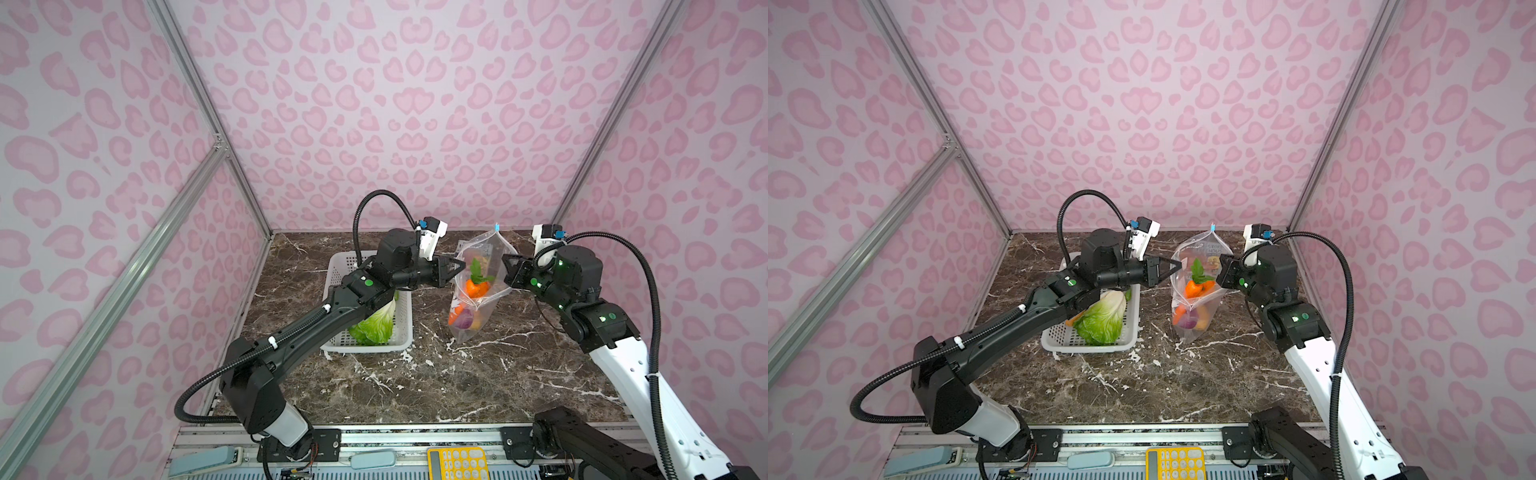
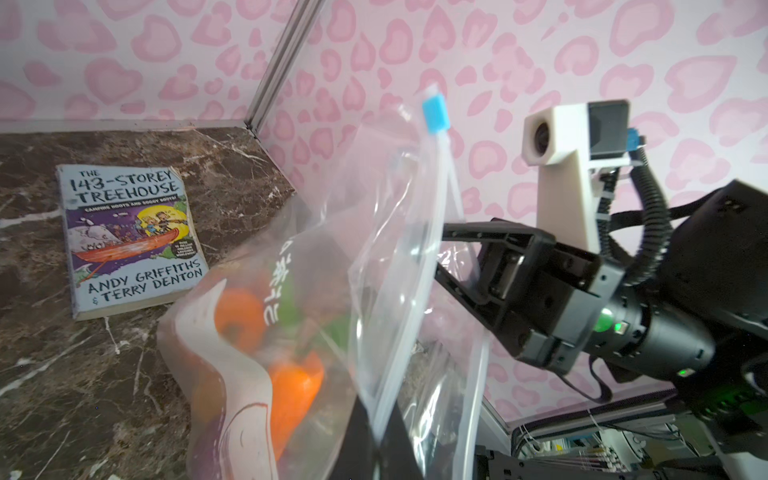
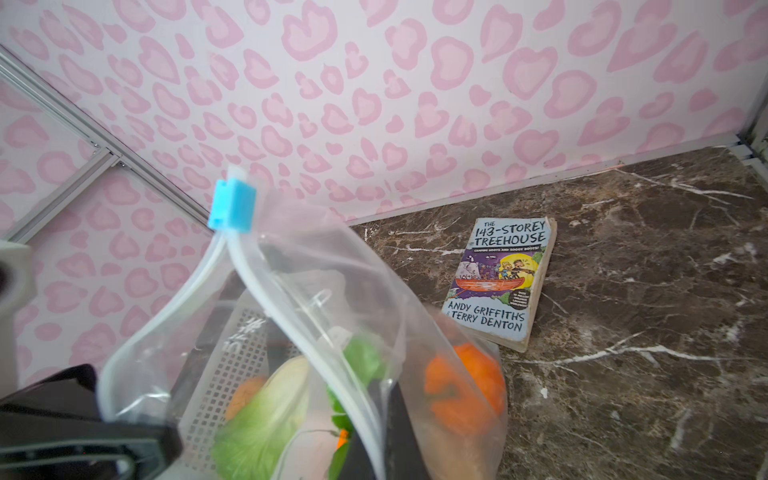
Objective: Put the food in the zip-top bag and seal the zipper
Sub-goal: 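Withdraw the left gripper to the basket and lower it onto the gray eggplant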
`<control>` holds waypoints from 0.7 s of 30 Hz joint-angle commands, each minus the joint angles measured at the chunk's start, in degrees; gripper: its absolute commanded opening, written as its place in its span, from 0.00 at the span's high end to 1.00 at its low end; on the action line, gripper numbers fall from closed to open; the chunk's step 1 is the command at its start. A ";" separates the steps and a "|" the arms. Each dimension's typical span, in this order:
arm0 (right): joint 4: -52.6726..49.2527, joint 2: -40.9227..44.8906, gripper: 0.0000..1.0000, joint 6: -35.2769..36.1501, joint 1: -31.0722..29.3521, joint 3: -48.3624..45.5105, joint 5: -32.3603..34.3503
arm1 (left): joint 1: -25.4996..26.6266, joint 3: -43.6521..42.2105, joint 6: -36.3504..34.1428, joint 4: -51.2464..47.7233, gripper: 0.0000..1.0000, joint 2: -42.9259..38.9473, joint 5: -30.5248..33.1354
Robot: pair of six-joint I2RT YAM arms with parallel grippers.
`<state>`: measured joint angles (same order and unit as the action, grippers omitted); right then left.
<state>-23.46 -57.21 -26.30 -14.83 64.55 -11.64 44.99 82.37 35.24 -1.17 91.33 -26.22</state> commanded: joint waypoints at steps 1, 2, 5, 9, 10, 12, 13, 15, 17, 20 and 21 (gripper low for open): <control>2.19 -0.09 1.00 0.29 -0.01 -0.16 -1.08 | 0.09 0.24 3.88 2.19 0.97 3.03 -2.77; 2.43 -0.14 1.00 0.15 0.02 -0.43 -1.10 | 0.16 -0.32 4.48 2.38 0.97 3.67 -3.04; 2.90 -0.81 1.00 -0.03 -0.09 -1.94 -1.27 | 0.44 -3.56 6.00 3.25 0.97 4.05 -2.13; 3.09 -2.82 1.00 -0.05 -0.28 -3.87 -1.30 | 0.52 -8.57 6.50 2.67 0.97 2.79 1.58; 3.39 -3.35 1.00 -0.14 -0.47 -4.39 -1.13 | 0.39 -9.42 6.50 2.16 0.97 2.51 2.75; 3.60 -4.53 1.00 -0.05 -1.16 -4.91 -0.52 | 0.32 -10.31 6.33 1.09 0.97 2.27 4.18; 3.43 -5.19 1.00 0.04 -1.59 -5.12 -0.16 | 0.24 -10.62 6.20 0.68 0.97 2.34 4.57; 3.42 -6.41 1.00 0.22 -2.60 -5.36 0.20 | -0.01 -10.77 6.15 -0.20 0.96 2.70 4.99; 3.58 -7.46 1.00 0.28 -3.78 -5.49 0.59 | -0.32 -11.14 6.23 -0.73 0.95 3.08 5.29; 4.33 -8.31 1.00 -0.19 -5.23 -5.77 0.83 | -1.28 -12.41 6.67 -0.75 0.93 2.71 5.46; 4.74 -8.53 1.00 -0.32 -5.55 -5.89 0.85 | -1.76 -12.87 6.76 -0.69 0.92 2.18 5.77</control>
<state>-20.86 -65.28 -26.35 -19.73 59.24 -11.53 44.03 70.28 41.52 -1.80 94.80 -21.89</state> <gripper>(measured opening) 0.049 0.070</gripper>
